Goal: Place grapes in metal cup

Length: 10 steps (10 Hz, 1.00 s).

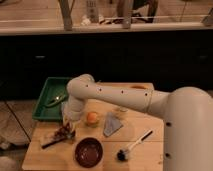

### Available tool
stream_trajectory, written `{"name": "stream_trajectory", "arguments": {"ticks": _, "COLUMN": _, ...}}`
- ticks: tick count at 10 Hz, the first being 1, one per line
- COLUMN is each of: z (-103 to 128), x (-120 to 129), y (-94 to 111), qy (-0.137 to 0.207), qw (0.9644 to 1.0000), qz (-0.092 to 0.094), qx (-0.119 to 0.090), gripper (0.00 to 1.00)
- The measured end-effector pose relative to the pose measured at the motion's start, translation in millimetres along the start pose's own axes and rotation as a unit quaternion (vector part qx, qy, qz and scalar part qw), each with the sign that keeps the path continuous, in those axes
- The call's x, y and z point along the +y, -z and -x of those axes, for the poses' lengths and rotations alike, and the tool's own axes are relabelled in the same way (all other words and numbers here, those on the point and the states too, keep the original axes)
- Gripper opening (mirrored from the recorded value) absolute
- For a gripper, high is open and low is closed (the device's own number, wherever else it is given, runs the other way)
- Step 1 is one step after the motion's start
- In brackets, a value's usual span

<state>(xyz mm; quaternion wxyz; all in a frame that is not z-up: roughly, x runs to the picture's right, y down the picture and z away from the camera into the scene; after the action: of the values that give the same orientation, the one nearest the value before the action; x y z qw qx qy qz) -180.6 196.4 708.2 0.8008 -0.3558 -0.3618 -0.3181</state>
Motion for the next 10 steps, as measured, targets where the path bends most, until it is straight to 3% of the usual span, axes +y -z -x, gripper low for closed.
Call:
{"name": "stream_trajectory", "arguments": {"ticks": 1, "z": -0.1, "x": 0.2, "y": -0.4, "qy": -0.001, "qw": 1.0000, "qz": 0.000, "qx": 0.000, "gripper": 0.40}}
{"name": "stream_trajectory", "arguments": {"ticks": 3, "z": -1.8, "x": 0.2, "y": 0.4, "qy": -0.002, "qw": 1.0000, "qz": 0.001, "qx": 0.000, "gripper": 0.66}}
{"name": "stream_trajectory", "arguments": {"ticks": 5, "z": -1.4, "x": -1.1, "y": 0.5, "qy": 0.001, "qw": 1.0000, "qz": 0.004, "qx": -0.001, "gripper": 0.80}}
{"name": "stream_trajectory", "arguments": {"ticks": 10, "z": -3.0, "x": -2.3, "y": 2.1, "qy": 0.006, "qw": 0.9999, "qz": 0.007, "qx": -0.005, "gripper": 0.80}}
